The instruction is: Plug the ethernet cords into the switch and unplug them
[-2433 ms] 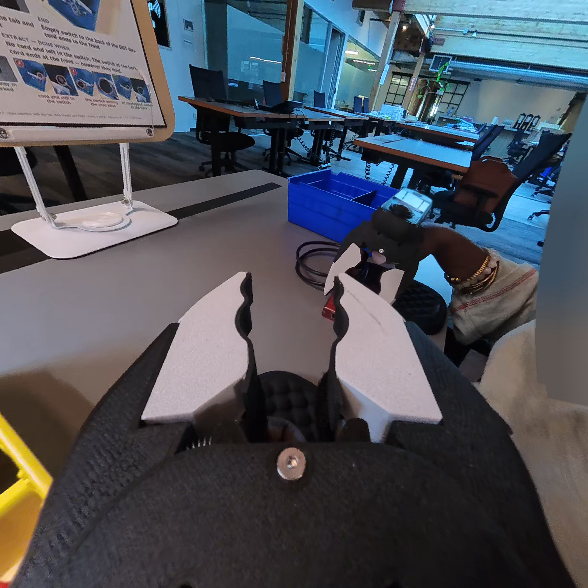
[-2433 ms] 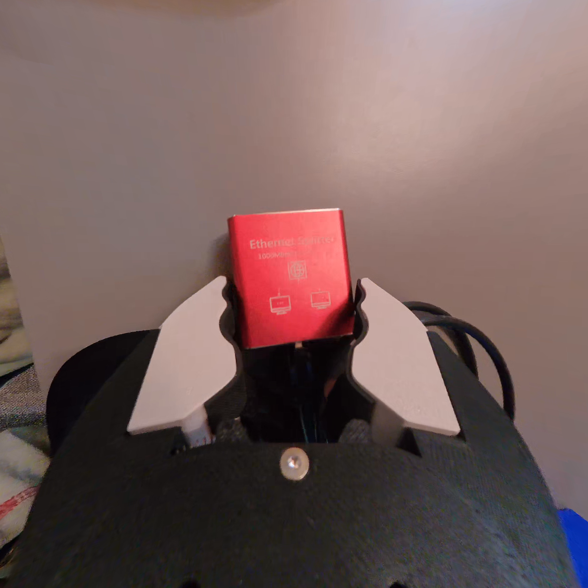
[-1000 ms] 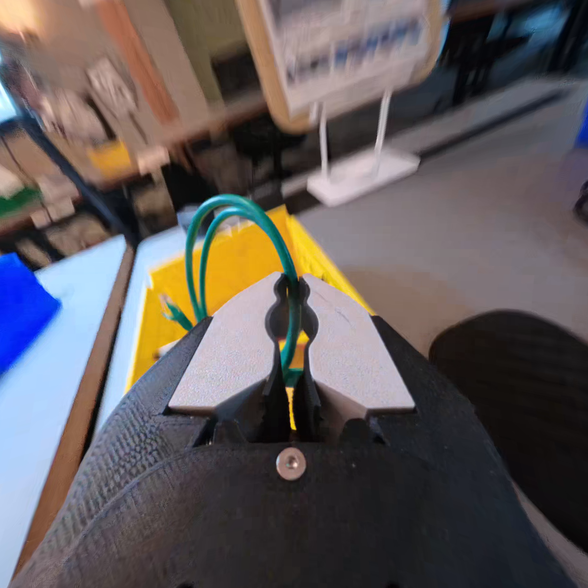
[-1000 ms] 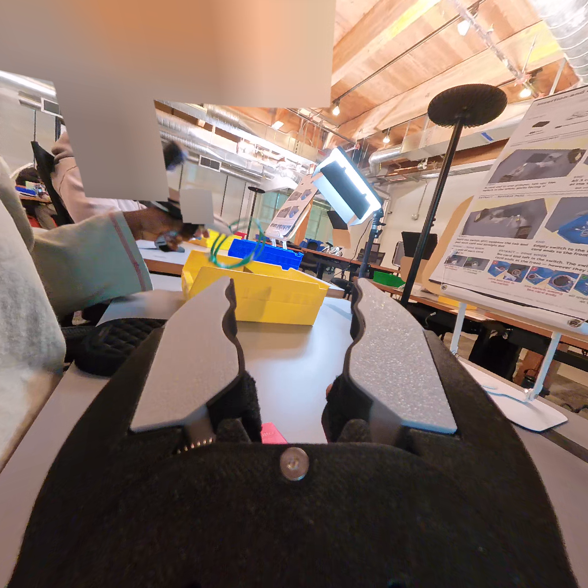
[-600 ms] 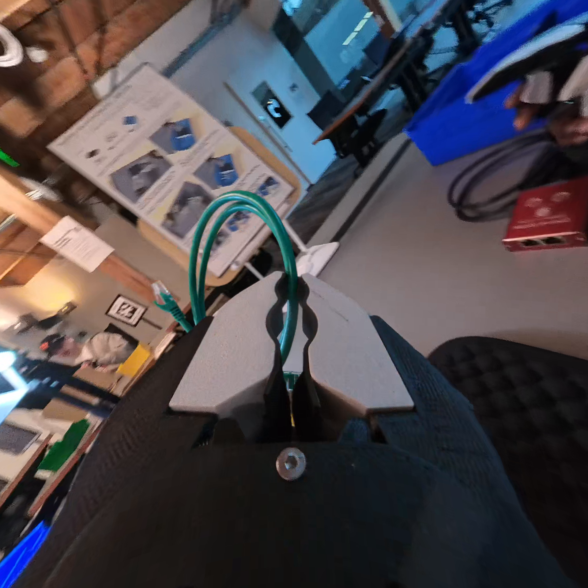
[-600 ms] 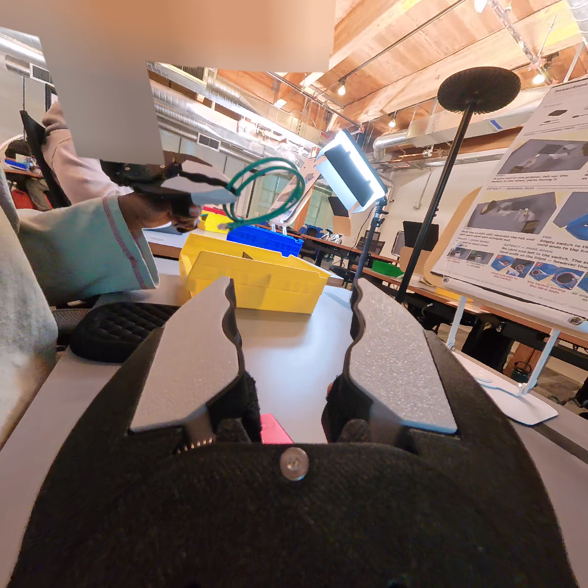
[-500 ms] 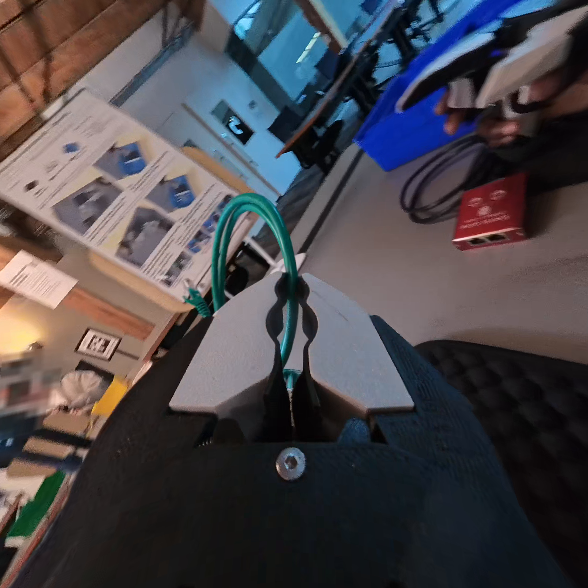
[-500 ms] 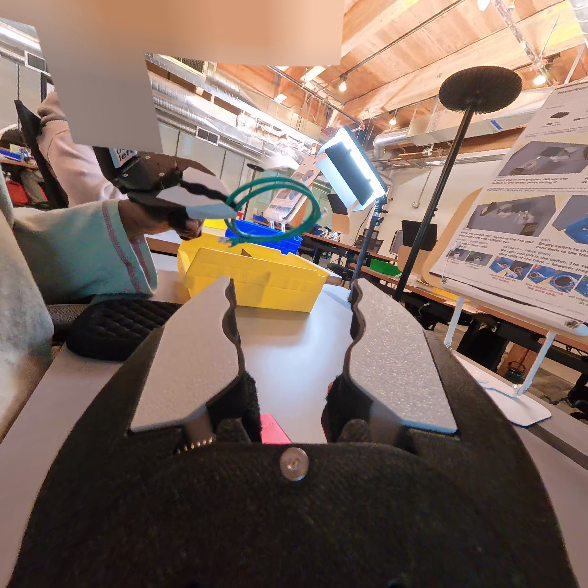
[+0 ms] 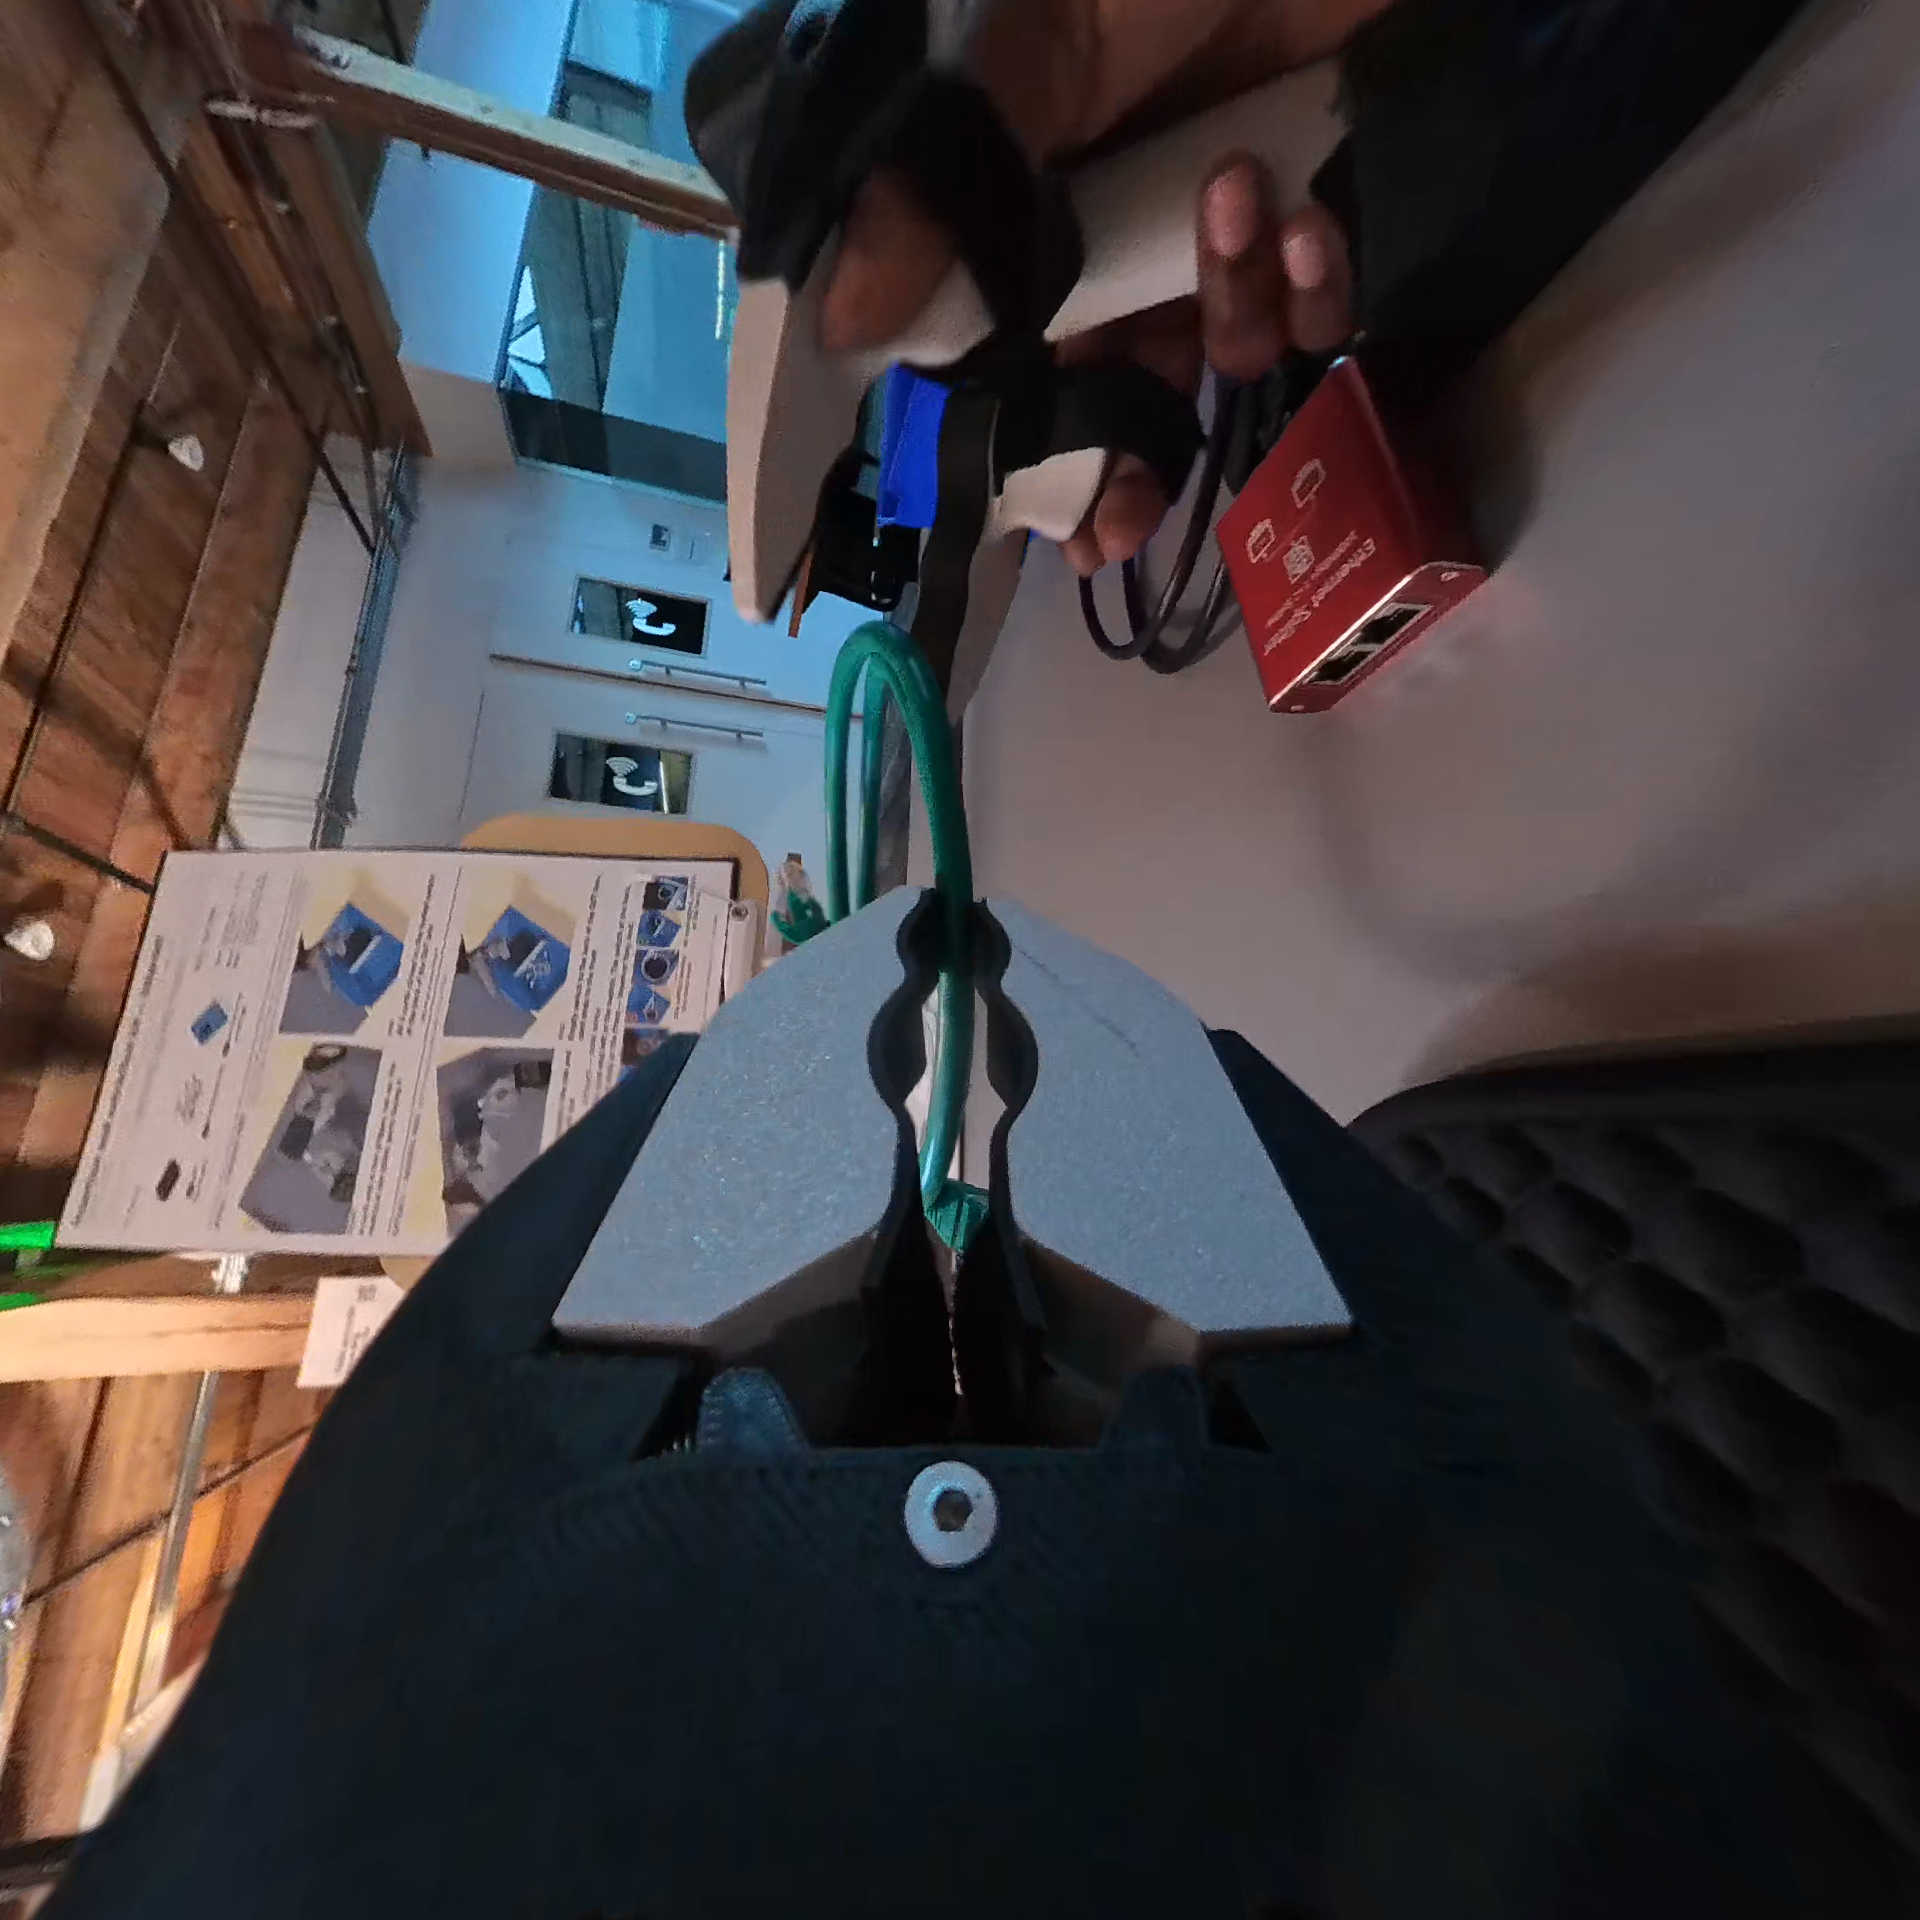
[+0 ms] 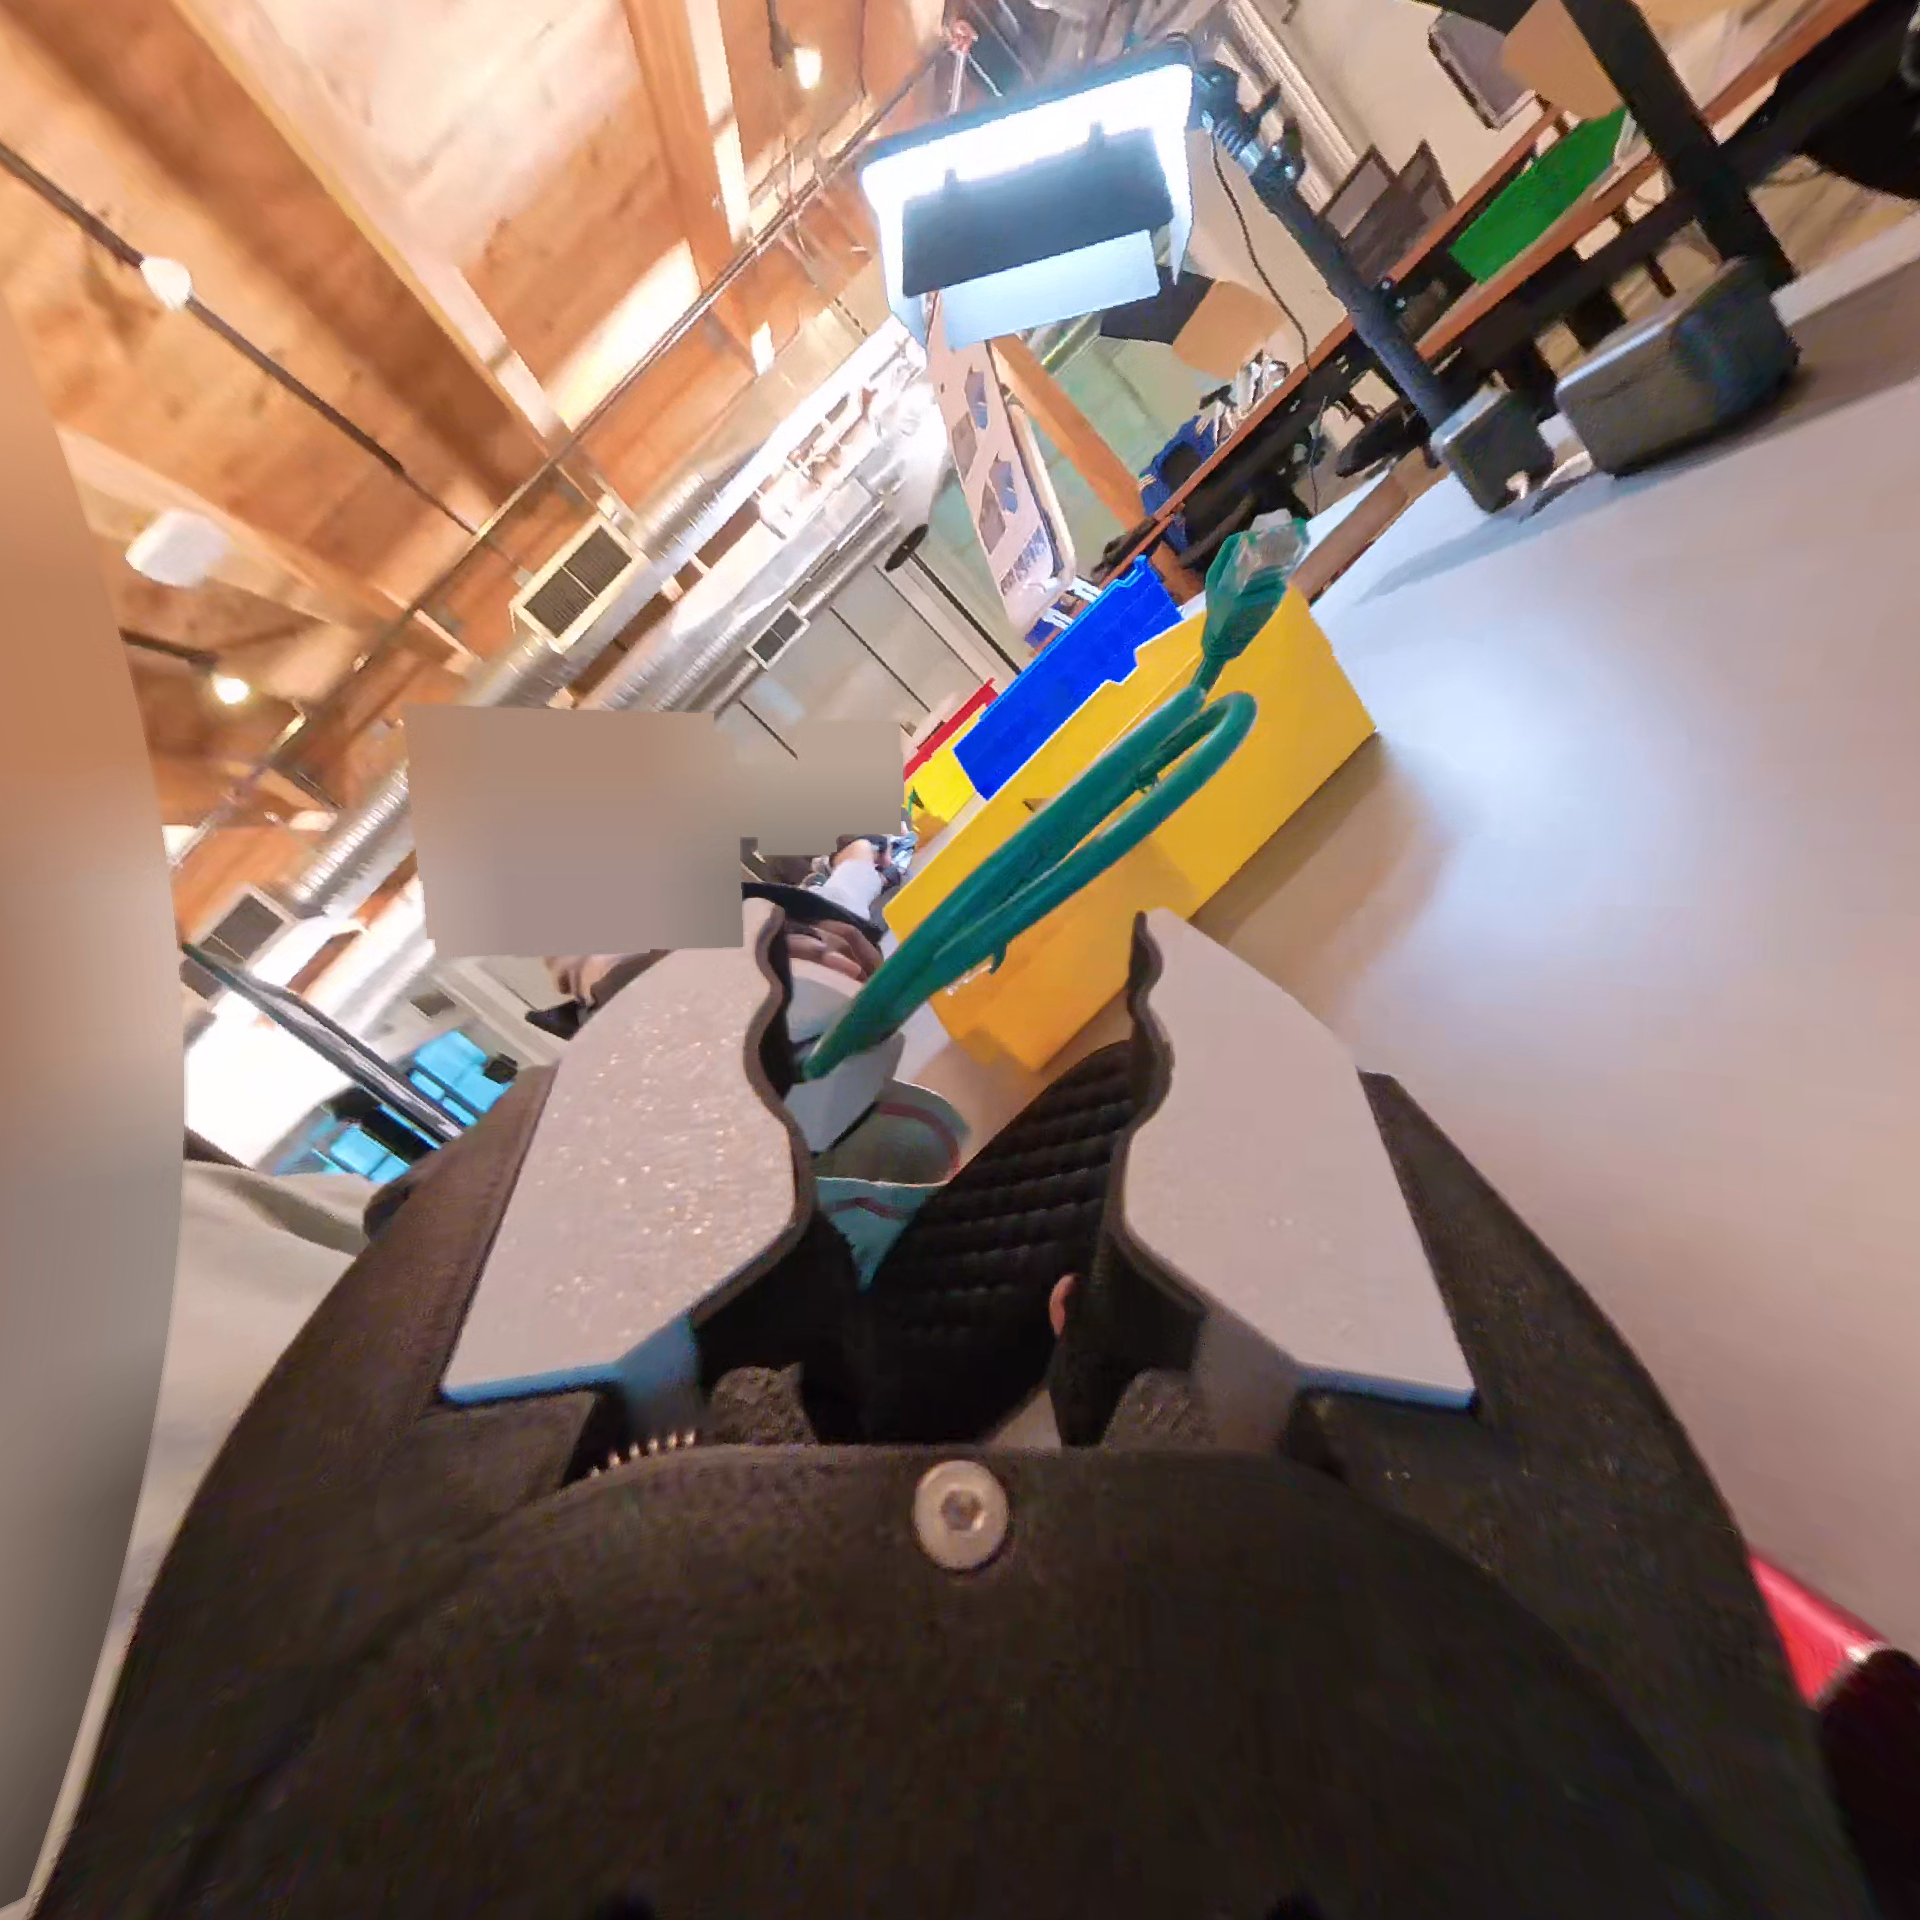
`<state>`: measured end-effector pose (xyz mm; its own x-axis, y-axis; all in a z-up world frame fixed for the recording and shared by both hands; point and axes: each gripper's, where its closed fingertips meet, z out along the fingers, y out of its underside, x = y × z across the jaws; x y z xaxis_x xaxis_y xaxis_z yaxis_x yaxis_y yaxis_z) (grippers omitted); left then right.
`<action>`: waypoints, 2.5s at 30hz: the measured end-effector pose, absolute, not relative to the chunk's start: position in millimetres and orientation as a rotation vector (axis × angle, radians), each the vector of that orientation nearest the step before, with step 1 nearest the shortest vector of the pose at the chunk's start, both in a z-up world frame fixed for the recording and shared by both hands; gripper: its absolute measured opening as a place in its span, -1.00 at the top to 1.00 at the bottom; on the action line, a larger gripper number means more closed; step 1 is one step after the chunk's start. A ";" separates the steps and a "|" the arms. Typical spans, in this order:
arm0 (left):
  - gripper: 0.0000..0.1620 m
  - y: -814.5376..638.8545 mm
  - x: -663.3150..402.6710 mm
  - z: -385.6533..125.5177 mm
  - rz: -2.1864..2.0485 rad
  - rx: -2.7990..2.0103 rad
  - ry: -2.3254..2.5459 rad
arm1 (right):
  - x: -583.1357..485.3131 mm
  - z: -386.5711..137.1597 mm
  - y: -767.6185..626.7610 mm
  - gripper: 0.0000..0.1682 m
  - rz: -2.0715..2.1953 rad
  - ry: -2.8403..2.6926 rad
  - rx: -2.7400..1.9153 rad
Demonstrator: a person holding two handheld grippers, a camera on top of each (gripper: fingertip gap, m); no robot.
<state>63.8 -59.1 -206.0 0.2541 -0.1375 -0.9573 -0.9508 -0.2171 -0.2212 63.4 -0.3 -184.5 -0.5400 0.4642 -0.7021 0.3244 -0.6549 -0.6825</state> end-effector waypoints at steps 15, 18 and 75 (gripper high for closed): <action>0.42 -83.1 16.0 -118.4 0.231 -1.319 0.040 | 82.3 -183.2 -24.4 0.86 2.371 -1.491 -1.072; 0.45 -74.4 9.1 -134.3 0.222 -1.409 0.083 | 86.7 -180.4 -34.3 0.86 2.478 -1.500 -1.023; 0.83 -65.6 105.4 -196.7 -0.209 -1.632 0.533 | 105.1 -188.6 -66.3 0.86 1.949 -1.766 -0.300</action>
<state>105.4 -65.6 -196.7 0.8732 -0.4560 -0.1722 -0.2175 -0.0483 -0.9749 105.1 -66.3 -188.6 -0.8559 0.4919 0.1599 -0.2074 -0.0433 -0.9773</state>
